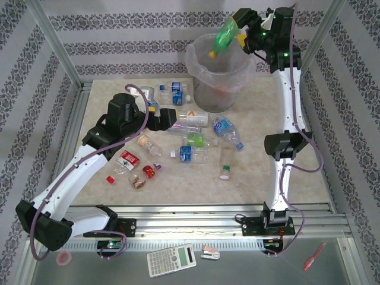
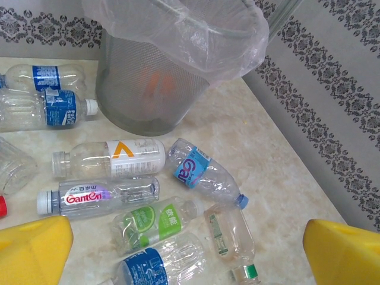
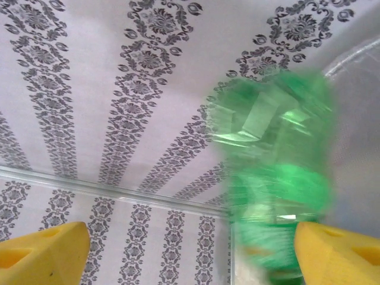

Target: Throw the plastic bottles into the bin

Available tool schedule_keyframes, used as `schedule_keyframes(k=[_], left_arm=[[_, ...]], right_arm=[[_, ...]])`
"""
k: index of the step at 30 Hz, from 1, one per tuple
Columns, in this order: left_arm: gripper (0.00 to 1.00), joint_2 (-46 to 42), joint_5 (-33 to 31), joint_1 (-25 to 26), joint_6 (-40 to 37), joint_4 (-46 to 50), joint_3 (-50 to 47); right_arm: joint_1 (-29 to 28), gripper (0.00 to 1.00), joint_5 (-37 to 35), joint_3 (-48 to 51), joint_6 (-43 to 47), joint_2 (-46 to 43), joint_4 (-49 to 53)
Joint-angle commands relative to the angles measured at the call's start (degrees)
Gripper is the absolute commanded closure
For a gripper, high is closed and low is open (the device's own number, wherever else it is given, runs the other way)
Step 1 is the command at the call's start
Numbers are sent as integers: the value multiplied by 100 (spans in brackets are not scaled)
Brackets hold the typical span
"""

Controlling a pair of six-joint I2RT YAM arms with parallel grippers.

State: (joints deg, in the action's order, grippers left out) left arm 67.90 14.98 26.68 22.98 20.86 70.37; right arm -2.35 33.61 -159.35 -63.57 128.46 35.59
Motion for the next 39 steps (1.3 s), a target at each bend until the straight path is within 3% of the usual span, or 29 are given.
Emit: schedule_keyframes(k=[1,18,27,32,39], left_arm=[[0,114,54,66,6,210,244],[0,-21,78,70,97,-92,153],[0,-109,45,67,53,32,144],[0,-180,0,68,32,113,127],[0,-309,-91,70,26,180,5]], right_arm=[[67,8,245,408,29,-456,-167],[-17,3,518,1012,857,-1352,387],[-136,3,434,1910,1407,-2071,632],[-413,3,244,3338,2015,-2886,942],[-799,5,-305,6501,2592,-4309,1365]])
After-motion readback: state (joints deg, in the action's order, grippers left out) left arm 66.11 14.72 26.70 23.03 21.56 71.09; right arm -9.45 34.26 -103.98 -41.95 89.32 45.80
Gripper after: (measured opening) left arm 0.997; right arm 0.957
